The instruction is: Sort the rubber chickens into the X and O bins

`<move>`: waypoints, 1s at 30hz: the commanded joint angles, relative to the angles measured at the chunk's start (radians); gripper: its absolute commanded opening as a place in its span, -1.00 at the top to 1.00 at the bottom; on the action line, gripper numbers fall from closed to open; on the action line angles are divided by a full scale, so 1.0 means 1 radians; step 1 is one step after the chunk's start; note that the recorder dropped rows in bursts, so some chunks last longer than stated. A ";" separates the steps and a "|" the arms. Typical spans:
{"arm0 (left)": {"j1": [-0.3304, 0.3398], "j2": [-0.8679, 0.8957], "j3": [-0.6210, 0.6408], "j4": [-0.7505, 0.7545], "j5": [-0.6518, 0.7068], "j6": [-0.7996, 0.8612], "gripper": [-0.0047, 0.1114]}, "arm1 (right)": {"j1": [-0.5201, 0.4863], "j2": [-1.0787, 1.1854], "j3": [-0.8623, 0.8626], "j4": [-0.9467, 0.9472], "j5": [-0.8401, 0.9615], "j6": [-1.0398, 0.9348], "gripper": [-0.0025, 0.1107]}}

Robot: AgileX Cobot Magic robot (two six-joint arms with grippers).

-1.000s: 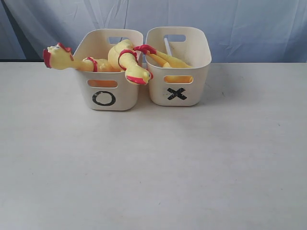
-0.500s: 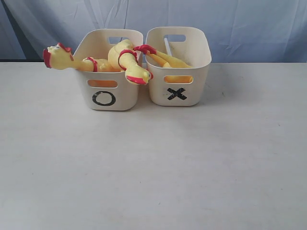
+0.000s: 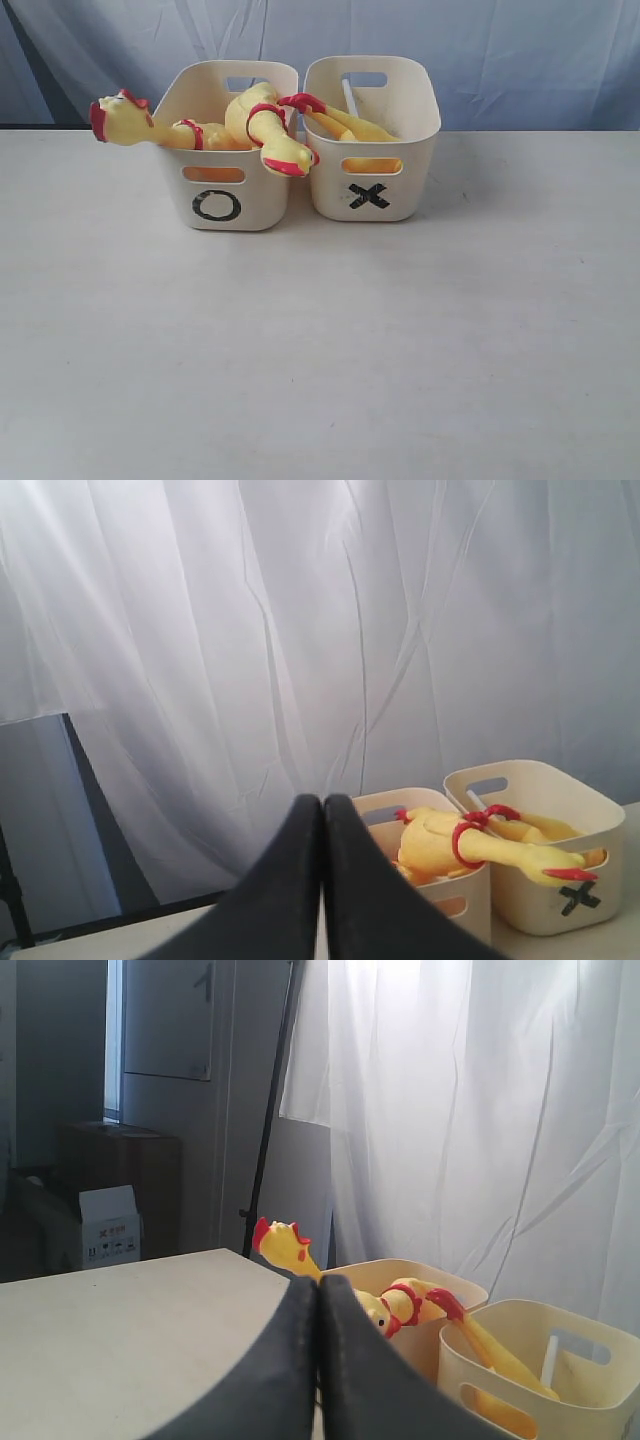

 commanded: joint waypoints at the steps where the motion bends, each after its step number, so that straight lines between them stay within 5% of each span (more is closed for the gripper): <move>1: 0.000 -0.008 0.131 0.030 -0.124 0.004 0.91 | -0.005 -0.004 0.004 -0.001 -0.001 -0.004 0.97; 14: 0.000 -0.008 0.400 0.123 -0.409 -0.004 0.91 | -0.005 -0.049 0.004 -0.001 -0.004 -0.004 0.97; 24: 0.000 -0.008 0.508 0.345 -0.490 -0.005 0.91 | -0.021 -0.135 0.004 -0.001 -0.004 -0.004 0.97; 30: 0.000 -0.008 0.595 0.343 -0.750 -0.011 0.91 | -0.132 -0.135 0.004 -0.001 -0.004 -0.004 0.97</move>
